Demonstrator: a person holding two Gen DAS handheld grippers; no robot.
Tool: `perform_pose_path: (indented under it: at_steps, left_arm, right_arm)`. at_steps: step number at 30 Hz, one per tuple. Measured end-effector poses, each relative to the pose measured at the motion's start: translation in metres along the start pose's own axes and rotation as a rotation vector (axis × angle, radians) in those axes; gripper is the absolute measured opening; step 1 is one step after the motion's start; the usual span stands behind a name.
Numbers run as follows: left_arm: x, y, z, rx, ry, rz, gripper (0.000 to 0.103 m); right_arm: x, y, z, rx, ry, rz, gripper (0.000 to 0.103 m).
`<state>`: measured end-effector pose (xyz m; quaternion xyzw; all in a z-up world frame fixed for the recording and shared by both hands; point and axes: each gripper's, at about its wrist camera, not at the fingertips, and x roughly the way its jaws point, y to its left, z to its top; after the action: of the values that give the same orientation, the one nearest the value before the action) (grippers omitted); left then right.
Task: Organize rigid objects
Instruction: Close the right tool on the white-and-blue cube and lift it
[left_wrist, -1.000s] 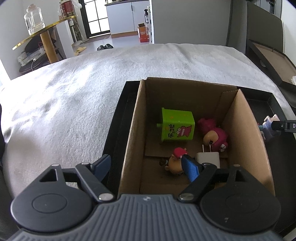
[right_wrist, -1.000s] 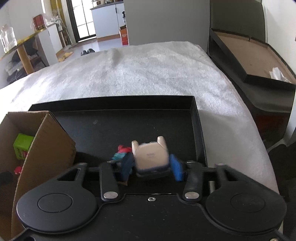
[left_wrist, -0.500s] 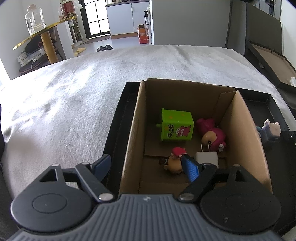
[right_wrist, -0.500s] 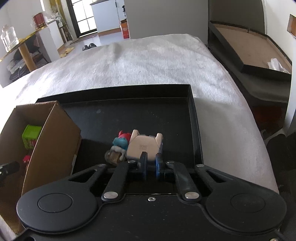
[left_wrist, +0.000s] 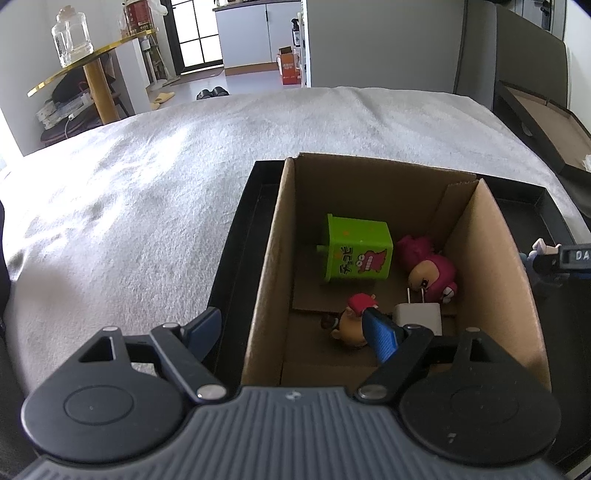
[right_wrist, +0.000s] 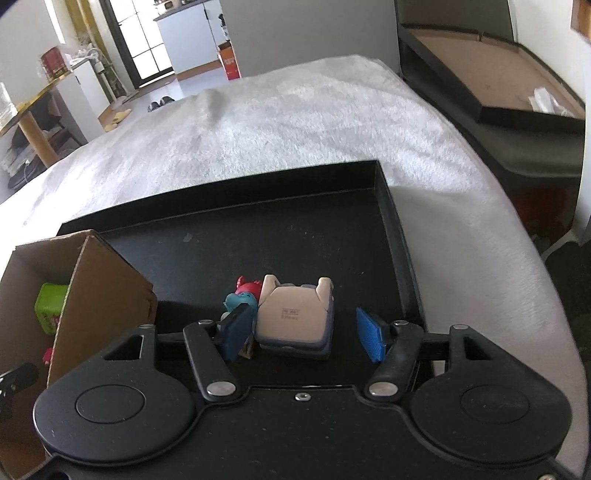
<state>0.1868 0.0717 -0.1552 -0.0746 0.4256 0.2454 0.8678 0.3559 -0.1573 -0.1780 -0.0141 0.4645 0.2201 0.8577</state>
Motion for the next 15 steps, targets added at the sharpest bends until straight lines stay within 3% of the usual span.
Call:
perform_pose_path:
  at_steps: [3,4,15]
  left_arm:
    - [0.000,0.000,0.000,-0.001,0.000,-0.001,0.082]
    - [0.000,0.000,0.000,-0.001,-0.001,-0.001,0.082]
    - [-0.002,0.001,-0.002,-0.001,-0.008,-0.010,0.082]
  right_arm:
    - [0.008,0.001,-0.002,-0.010,0.021,-0.018,0.057]
    - [0.010,0.001,-0.003,-0.010,0.031,-0.013,0.046]
    - [-0.014,0.001,-0.016,-0.057,0.032,-0.043,0.043]
